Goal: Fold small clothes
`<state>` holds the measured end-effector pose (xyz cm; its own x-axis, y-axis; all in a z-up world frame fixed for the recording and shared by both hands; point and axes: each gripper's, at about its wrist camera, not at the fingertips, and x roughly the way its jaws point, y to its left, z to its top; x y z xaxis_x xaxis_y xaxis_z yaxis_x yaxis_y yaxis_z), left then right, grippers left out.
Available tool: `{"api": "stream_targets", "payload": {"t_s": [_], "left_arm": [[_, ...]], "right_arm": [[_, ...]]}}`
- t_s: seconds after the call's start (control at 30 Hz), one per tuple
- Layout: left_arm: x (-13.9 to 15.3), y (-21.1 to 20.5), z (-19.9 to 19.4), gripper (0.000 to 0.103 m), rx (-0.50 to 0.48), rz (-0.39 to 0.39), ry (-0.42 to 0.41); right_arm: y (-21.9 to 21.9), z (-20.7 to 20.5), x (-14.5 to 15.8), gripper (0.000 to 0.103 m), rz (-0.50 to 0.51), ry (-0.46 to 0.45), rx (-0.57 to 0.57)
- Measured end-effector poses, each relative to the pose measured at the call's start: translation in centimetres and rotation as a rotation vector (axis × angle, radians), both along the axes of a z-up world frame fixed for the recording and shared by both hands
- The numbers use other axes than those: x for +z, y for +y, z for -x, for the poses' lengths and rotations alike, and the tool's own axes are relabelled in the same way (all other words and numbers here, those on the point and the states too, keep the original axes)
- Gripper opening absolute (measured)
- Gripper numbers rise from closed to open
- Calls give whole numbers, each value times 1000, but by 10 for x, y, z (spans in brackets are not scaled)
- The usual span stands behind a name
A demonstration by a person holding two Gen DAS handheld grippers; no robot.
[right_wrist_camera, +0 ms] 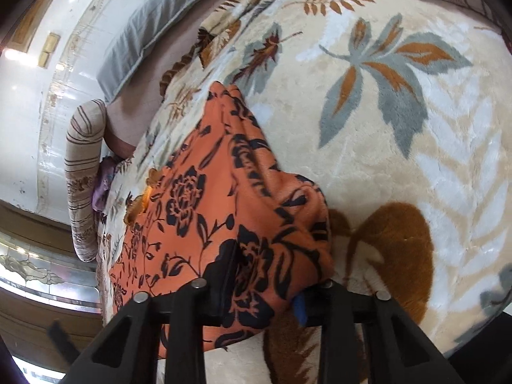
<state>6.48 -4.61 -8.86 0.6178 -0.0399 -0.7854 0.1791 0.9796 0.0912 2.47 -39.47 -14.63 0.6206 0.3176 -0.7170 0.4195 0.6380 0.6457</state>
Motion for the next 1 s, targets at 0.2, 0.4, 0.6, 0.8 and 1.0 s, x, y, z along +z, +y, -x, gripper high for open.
{"api": "stream_targets", "payload": {"t_s": [0.2, 0.4, 0.6, 0.8, 1.0], "left_arm": [[-32, 1, -7, 82, -20, -38, 84], [-8, 4, -2, 82, -20, 7, 28], [-12, 12, -12, 84, 10, 6, 83], [-33, 27, -27, 84, -5, 67, 192], [45, 117, 2, 84, 173, 272, -47]], "right_arm": [[2, 0, -1, 46, -34, 12, -34], [12, -9, 5, 33, 63, 37, -23], [9, -7, 6, 21, 93, 34, 5], [21, -7, 35, 15, 169, -31, 30], [83, -17, 118, 11, 304, -245, 112]]}}
